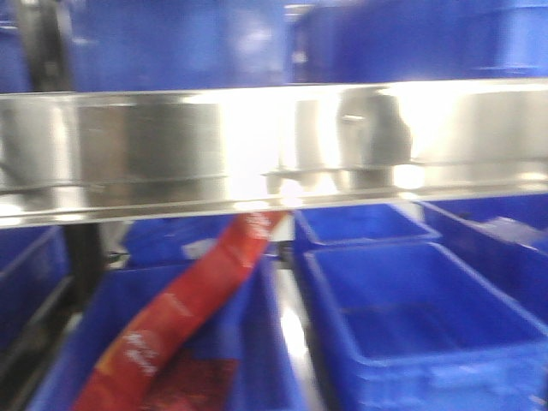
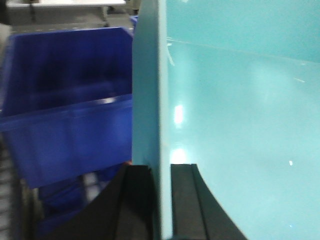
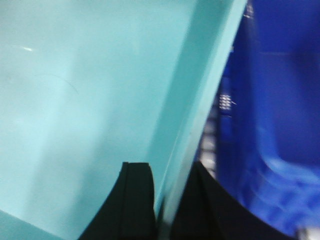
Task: Fetch blue bin and place on conveyor start
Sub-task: 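Hold the teal bin with both grippers while the base turns away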
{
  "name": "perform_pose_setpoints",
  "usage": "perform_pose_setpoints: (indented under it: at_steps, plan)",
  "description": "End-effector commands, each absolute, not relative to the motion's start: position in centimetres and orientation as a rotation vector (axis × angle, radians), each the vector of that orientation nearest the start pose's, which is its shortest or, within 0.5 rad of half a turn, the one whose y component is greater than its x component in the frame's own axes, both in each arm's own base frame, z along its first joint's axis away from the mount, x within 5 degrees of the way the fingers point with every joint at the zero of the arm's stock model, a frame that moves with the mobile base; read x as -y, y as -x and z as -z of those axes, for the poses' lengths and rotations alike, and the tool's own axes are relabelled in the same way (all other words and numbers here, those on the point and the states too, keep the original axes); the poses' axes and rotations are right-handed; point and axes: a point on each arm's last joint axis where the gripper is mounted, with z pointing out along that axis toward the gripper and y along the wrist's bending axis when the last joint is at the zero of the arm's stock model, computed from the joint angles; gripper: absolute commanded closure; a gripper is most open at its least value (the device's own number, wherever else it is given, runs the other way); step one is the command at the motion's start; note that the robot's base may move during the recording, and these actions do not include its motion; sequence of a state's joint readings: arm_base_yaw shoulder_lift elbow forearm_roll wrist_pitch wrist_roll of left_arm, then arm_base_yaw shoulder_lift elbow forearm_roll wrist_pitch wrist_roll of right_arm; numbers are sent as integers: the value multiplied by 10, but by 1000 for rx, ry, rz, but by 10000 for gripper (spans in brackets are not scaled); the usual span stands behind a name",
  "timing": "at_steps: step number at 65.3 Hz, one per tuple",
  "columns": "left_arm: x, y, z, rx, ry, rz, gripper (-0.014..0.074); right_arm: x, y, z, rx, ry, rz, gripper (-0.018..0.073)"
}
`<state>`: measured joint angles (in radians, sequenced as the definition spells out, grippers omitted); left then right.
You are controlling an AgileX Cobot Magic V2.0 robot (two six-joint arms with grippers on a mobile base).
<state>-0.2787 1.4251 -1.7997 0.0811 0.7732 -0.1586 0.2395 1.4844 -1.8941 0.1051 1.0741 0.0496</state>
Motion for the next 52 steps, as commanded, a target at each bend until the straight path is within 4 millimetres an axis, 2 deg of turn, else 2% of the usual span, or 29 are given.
perform_pose_setpoints:
  at_steps: [1,52]
  plan:
    - [77,-285,-525,-1782,-115,236,707,-73,-284,-507,-2098,224,-246,712]
    - [77,-285,-525,-1782,-115,236,707,-73,-284,-507,-2098,224,-246,712]
